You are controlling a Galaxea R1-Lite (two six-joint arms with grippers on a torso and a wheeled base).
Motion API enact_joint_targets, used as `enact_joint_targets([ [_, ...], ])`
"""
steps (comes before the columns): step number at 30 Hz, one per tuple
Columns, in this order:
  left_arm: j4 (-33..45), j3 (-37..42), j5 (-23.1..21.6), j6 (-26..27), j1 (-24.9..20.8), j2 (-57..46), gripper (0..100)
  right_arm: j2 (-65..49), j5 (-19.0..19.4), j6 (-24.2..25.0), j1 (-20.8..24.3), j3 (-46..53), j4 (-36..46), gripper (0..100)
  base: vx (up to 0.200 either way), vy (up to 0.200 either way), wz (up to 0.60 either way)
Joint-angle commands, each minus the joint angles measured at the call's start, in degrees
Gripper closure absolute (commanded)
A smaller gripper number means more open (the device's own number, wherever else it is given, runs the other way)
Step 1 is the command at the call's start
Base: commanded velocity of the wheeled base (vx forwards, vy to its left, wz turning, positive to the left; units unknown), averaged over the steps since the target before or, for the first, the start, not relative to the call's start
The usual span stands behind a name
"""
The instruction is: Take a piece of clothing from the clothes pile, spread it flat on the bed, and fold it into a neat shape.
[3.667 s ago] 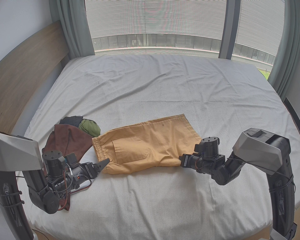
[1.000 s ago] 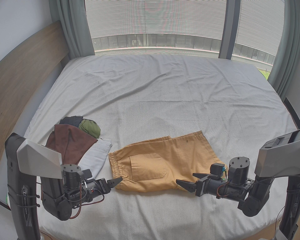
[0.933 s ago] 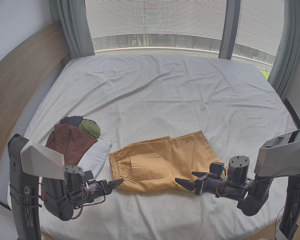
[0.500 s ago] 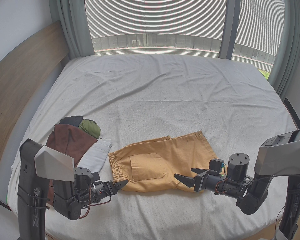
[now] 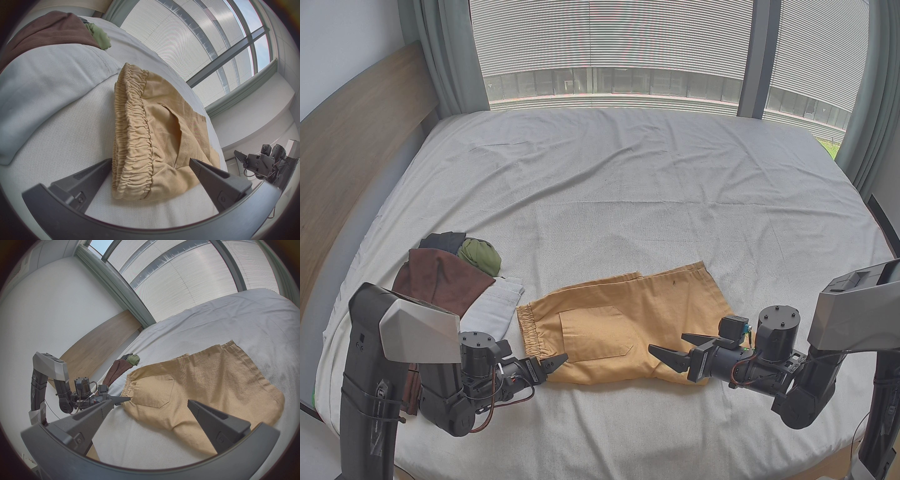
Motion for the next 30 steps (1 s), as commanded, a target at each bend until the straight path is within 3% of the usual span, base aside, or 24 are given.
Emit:
enact_joint_targets([
  [1, 0.22, -0.95, -0.04, -0.03, -0.12, 0.15, 0, 0.12, 0.01, 0.01, 0.1, -0.03, -0.08, 0, 0.0, 0.0, 0.0],
  [11, 1.19, -5.61, -0.04, -4.69, -0.2, 0.41, 0, 0.12, 0.01, 0.01, 0.1, -0.03, -0.08, 0, 0.0, 0.0, 0.0],
  [22, 1.28, -5.96, -0.04, -5.13, -0.2, 0.41, 0, 0.12, -0.08, 0.1, 0.1, -0.12, -0.08, 0, 0.0, 0.0, 0.0],
  [23, 1.28, -5.96, -0.04, -5.13, -0.2, 0.41, 100, 0.12, -0.08, 0.1, 0.1, -0.03, -0.17, 0, 0.0, 0.0, 0.0],
  [30, -0.3, -4.55, 2.25, -5.48, 0.41, -0.82, 100, 0.3, -0.08, 0.1, 0.28, -0.03, -0.08, 0, 0.0, 0.0, 0.0],
])
